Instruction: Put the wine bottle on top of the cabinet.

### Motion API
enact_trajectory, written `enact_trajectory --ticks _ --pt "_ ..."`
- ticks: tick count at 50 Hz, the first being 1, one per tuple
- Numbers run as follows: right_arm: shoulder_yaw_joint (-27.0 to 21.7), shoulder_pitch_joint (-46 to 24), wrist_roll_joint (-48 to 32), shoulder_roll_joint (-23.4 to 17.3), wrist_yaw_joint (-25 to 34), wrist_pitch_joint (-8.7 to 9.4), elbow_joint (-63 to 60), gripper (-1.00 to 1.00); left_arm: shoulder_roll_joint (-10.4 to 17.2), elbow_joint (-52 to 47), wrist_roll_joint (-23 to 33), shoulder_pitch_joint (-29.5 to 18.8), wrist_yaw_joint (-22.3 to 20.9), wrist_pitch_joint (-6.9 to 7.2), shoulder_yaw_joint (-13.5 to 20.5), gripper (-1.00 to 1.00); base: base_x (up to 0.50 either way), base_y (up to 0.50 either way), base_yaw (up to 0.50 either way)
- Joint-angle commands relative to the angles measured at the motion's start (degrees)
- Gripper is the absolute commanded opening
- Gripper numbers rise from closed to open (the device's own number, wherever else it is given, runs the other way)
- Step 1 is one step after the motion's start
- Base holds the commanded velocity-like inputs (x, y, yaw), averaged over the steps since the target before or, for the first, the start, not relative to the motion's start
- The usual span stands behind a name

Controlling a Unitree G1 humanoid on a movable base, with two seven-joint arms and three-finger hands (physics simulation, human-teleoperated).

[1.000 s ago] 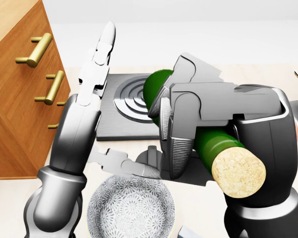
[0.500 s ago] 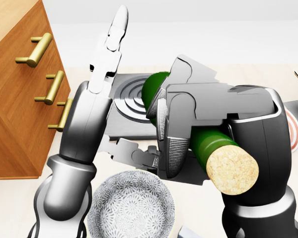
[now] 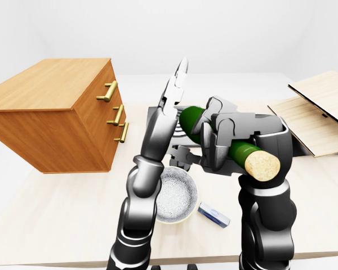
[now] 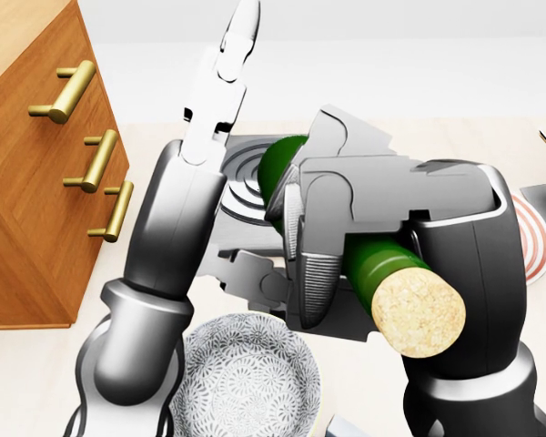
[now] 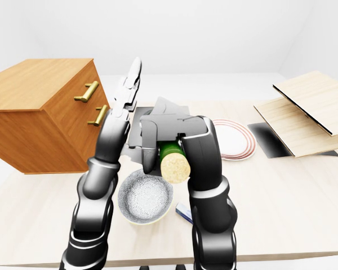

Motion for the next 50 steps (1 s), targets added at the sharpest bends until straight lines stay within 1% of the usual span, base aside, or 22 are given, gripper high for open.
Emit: enact_trajectory --ticks 1,12,19,32,38,42,43,44,45,50 --pt "1.8 -1.6 4.5 -0.3 -7.9 0.00 1.9 -1.00 -0.1 1.9 -0.1 -0.6 1.2 0.00 -1.5 1.00 0.00 0.00 0.00" --pt "2.3 -1.8 4.1 0.0 -7.9 0.00 2.0 -1.00 0.0 3.9 -0.6 -1.0 1.9 0.00 -1.0 1.00 0.00 0.00 0.00" --pt "1.7 -1.9 4.3 -0.1 -7.7 0.00 2.1 -1.00 -0.8 3.6 0.2 -2.0 1.6 0.00 -1.8 1.00 0.00 0.00 0.00" --pt "1.9 -2.1 4.3 0.0 -7.8 0.00 2.6 -1.00 -1.9 3.6 1.5 -4.7 0.8 0.00 -1.8 1.00 0.00 0.00 0.00" --pt "1.8 -1.7 4.4 -0.1 -7.8 0.00 3.0 -1.00 -2.2 3.4 1.8 -4.5 0.7 0.00 -2.0 1.00 0.00 0.00 0.00" --pt "2.0 -1.6 4.4 0.0 -7.9 0.00 2.9 -1.00 -2.4 3.3 1.4 -3.3 0.1 0.00 -2.7 1.00 0.00 0.00 0.00" --pt "2.0 -1.5 4.4 0.0 -7.9 0.00 2.9 -1.00 -2.4 2.9 0.4 -2.9 -0.9 0.00 -2.8 -0.04 0.00 0.00 0.00" --pt "1.9 -1.5 4.4 0.0 -7.9 0.00 2.9 -1.00 -2.4 3.0 0.2 -3.3 -0.6 0.00 -2.5 -0.97 0.00 0.00 0.00" --pt "1.9 -1.4 4.5 0.0 -7.9 0.00 3.0 -1.00 -2.3 2.9 -0.1 -3.2 -0.9 0.00 -2.6 -1.00 0.00 0.00 0.00" --pt "1.8 -1.5 4.5 -0.1 -8.1 0.00 3.2 -1.00 -2.5 1.9 0.0 -3.4 -1.3 0.00 -3.1 -1.00 0.00 0.00 0.00"
